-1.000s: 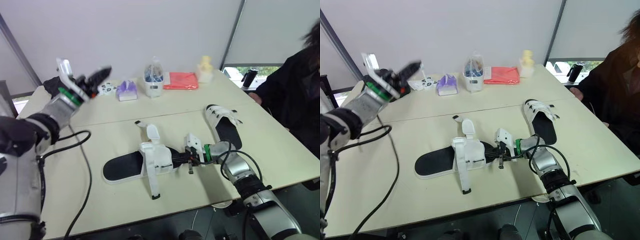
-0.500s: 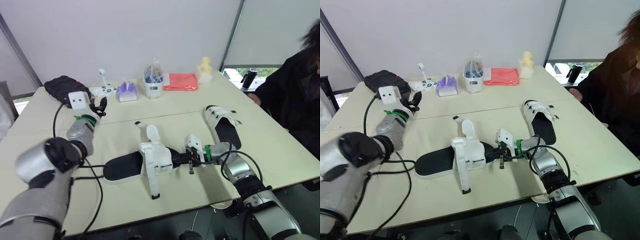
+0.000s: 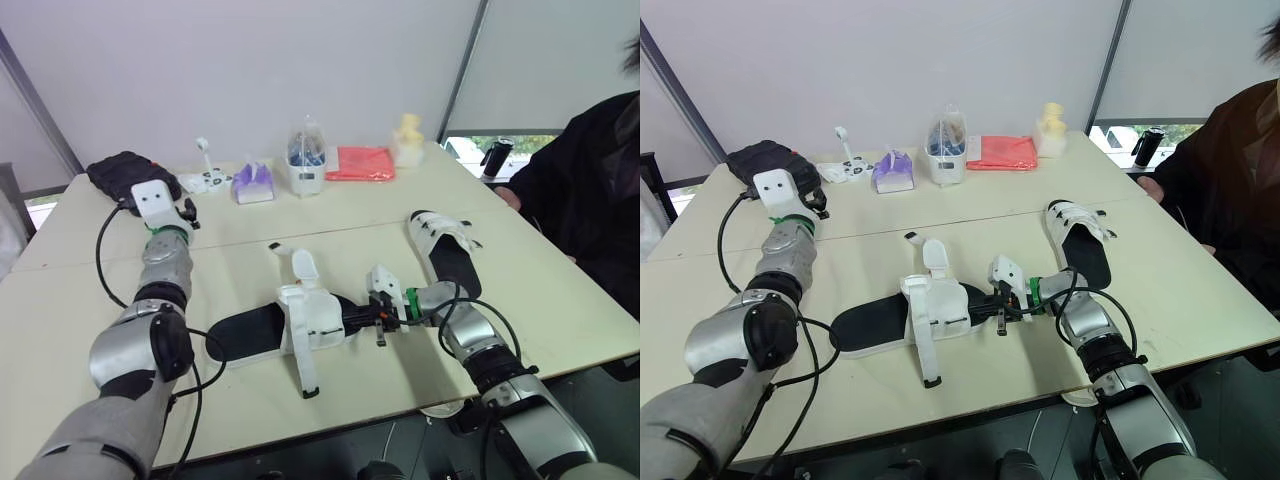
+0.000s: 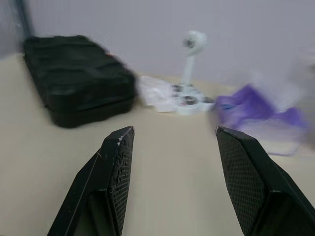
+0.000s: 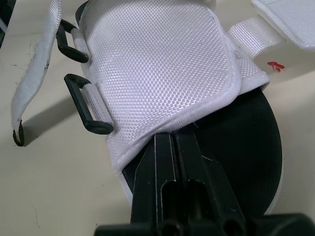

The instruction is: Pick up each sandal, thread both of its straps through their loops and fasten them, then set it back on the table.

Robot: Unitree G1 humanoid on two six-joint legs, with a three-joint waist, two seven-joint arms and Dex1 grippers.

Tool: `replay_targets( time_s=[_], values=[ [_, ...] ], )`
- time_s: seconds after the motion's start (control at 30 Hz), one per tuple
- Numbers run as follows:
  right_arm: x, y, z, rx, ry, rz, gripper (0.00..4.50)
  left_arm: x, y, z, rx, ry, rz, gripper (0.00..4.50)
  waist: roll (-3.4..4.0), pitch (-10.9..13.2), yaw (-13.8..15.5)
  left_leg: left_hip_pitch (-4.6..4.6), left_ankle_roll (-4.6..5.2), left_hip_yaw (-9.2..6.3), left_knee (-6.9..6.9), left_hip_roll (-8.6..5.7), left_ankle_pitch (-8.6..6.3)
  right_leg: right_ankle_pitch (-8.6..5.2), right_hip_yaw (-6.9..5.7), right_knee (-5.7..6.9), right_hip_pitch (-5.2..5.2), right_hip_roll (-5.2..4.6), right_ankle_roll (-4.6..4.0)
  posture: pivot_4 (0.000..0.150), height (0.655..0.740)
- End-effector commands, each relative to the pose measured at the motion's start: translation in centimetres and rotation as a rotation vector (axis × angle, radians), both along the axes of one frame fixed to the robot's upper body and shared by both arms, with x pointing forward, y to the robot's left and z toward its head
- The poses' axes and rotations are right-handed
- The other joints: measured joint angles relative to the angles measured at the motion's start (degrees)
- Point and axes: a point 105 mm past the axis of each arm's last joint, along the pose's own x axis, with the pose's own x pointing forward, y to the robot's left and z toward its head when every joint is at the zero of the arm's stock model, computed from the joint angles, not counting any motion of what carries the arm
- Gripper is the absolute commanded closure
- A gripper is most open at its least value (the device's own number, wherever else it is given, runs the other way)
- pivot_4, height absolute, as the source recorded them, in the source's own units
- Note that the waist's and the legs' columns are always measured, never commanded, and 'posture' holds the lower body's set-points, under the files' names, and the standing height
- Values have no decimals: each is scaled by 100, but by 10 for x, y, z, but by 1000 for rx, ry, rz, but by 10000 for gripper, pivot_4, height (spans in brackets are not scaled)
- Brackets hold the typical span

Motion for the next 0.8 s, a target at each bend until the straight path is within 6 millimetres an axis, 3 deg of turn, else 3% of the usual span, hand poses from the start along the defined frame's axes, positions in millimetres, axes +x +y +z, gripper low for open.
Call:
replay_targets(
  time_s=[0.03,0.13,0.27,0.4,0.57,0.7,0.8],
  values=[
    [-7,2,-25,-73,62,4,45000,-5,-30,35,-85,-169,-334,18102,1,0,-12,0,-1,1,-1,0,1,0,0,-1,0,0,0,1500,7400],
    [-7,1,-25,-71,61,-3,45000,-30,-36,55,-223,-266,-525,18102,4,-1,-93,1,-1,1,-3,4,0,0,2,-1,0,1,0,1500,7400],
    [-6,0,-26,-65,64,-13,45000,-88,-55,73,-281,-274,-752,18102,5,-1,-143,2,-13,-10,1,8,-12,0,25,0,-5,10,-1,1500,7400],
    [-7,-1,-27,-65,67,-12,45000,-144,-74,47,-151,-87,-939,18102,10,-2,-119,20,-18,-9,7,6,-20,0,39,-4,11,13,-2,1500,7400],
    [-10,-4,-29,-70,74,-10,45000,-206,-84,-5,108,210,-1089,18102,23,-1,-52,84,10,-4,-14,8,-41,-6,44,-23,74,18,-12,1500,7400],
    [-12,-5,-30,-72,78,-9,45000,-235,-94,-37,151,349,-1184,18102,25,0,48,98,9,-2,-16,10,-46,-14,43,-34,93,19,-27,1500,7400],
    [-13,-5,-31,-74,81,-8,45000,-240,-108,-51,100,374,-1229,18102,31,2,87,144,15,-2,-26,10,-56,-22,44,-41,136,18,-40,1500,7400]
  ],
)
